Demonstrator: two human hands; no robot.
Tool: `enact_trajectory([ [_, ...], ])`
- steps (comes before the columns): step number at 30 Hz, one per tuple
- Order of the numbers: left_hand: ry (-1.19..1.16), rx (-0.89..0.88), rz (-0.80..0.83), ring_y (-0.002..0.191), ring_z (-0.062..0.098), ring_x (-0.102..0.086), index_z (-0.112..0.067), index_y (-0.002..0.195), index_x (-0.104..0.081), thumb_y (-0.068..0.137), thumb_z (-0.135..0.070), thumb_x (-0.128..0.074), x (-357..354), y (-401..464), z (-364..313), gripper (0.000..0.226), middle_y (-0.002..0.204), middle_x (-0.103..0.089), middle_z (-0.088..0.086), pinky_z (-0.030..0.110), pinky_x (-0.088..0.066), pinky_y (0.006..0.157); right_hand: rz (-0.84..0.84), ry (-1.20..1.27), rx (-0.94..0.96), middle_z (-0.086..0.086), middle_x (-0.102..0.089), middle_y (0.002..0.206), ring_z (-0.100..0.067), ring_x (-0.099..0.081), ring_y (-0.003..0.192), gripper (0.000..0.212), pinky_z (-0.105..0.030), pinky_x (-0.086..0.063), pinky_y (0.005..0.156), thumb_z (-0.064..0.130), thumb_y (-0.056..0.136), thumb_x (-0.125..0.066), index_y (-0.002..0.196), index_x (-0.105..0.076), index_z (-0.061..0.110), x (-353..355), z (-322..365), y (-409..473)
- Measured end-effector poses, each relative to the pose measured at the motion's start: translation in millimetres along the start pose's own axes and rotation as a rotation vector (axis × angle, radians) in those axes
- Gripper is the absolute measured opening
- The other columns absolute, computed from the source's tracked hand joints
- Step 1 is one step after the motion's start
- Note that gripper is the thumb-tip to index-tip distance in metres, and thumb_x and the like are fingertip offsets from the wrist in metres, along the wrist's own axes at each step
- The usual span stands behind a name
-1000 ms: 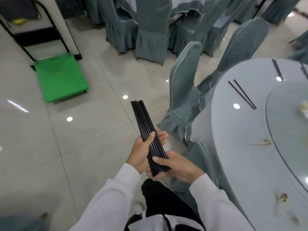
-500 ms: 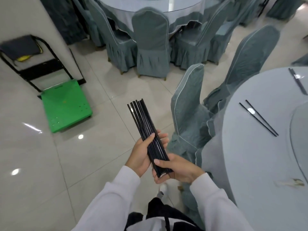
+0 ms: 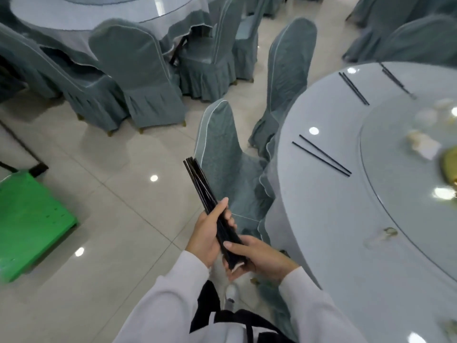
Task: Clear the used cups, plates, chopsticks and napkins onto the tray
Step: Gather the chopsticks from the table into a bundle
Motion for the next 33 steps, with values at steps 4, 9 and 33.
enact_trajectory([
  [4, -0.012, 0.064, -0.015, 0.042, 0.009, -0.032, -0.017, 0.070, -0.046, 0.105, -0.026, -0.062, -20, 39, 0, 0.040, 0.056, -0.032, -0.002, 0.022, -0.035, 0.040, -0.094, 0.041, 0.039, -0.011, -0.073, 0.103, -0.024, -0.071, 0.095, 0.032, -0.041, -0.058, 0.088, 0.047, 0.096, -0.074, 0.111, -0.073, 0.019, 34, 13, 5],
  [9, 0.026, 0.176, 0.101, 0.037, 0.006, -0.024, -0.020, 0.071, -0.043, 0.103, -0.032, -0.063, -43, 99, -19, 0.040, 0.056, -0.023, -0.005, 0.020, -0.025, 0.036, -0.366, 0.071, 0.106, -0.013, -0.075, 0.118, -0.024, -0.072, 0.106, 0.041, -0.045, -0.056, 0.101, 0.040, 0.105, -0.063, 0.131, -0.065, 0.008, 104, 53, 3],
  [33, 0.235, 0.403, 0.364, 0.035, 0.008, -0.025, -0.019, 0.064, -0.039, 0.095, -0.028, -0.069, -158, 280, -50, 0.044, 0.049, -0.025, -0.003, 0.022, -0.024, 0.032, -1.262, 0.056, 0.011, -0.013, -0.078, 0.105, -0.023, -0.075, 0.088, 0.013, -0.036, -0.061, 0.080, 0.018, 0.101, -0.064, 0.113, -0.070, 0.015, 344, 135, -3],
])
Point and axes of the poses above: each hand's wrist, its own y-axis towards the middle knuckle, its own x-axis out of the back of the hand, z = x × y, the point moved 6 cm from there along y, towards the middle knuckle
